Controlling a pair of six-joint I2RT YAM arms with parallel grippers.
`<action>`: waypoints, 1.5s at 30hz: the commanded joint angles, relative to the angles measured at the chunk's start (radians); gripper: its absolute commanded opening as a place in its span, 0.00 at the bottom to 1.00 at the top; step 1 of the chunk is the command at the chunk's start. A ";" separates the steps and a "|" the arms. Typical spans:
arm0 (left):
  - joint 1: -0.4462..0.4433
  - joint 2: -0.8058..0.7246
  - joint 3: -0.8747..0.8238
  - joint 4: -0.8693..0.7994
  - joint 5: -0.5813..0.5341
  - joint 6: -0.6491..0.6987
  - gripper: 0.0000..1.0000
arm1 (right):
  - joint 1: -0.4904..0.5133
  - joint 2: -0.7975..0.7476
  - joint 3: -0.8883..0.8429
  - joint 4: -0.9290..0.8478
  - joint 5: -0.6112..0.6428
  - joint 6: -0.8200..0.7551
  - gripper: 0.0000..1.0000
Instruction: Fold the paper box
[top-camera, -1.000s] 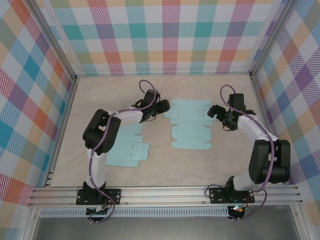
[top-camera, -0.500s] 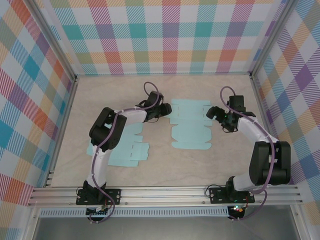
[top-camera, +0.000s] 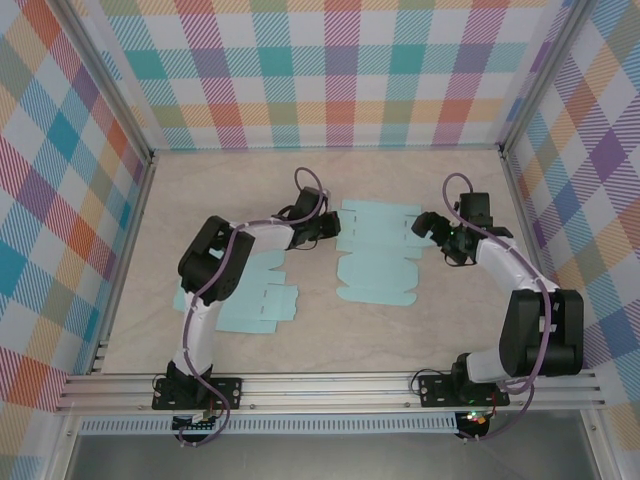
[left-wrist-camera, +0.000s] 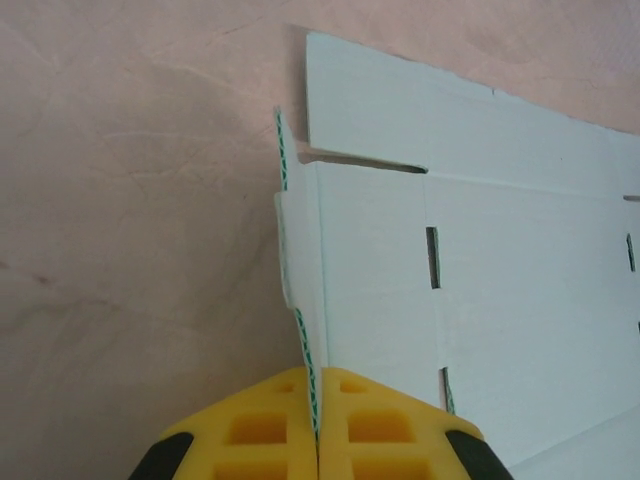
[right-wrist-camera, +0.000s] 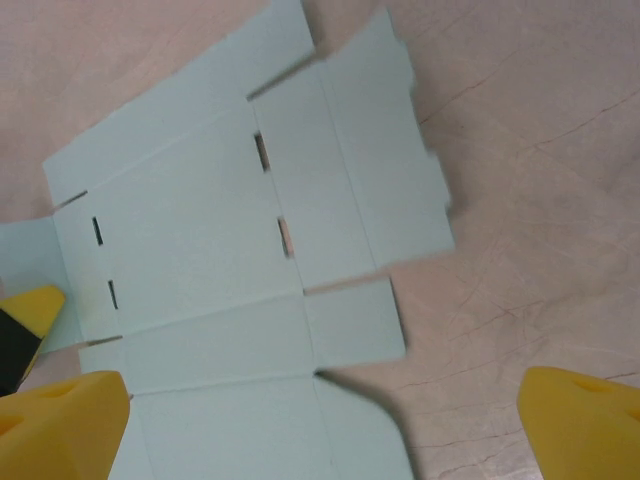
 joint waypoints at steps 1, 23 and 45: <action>-0.004 -0.156 -0.075 0.077 -0.019 0.164 0.00 | -0.004 -0.047 -0.019 0.000 -0.055 -0.053 1.00; 0.036 -0.797 -0.703 0.489 0.069 0.373 0.00 | -0.005 -0.154 -0.244 0.407 -0.466 -0.181 0.98; 0.055 -0.972 -0.750 0.452 0.197 0.363 0.00 | -0.004 0.152 -0.283 0.876 -0.613 -0.064 0.95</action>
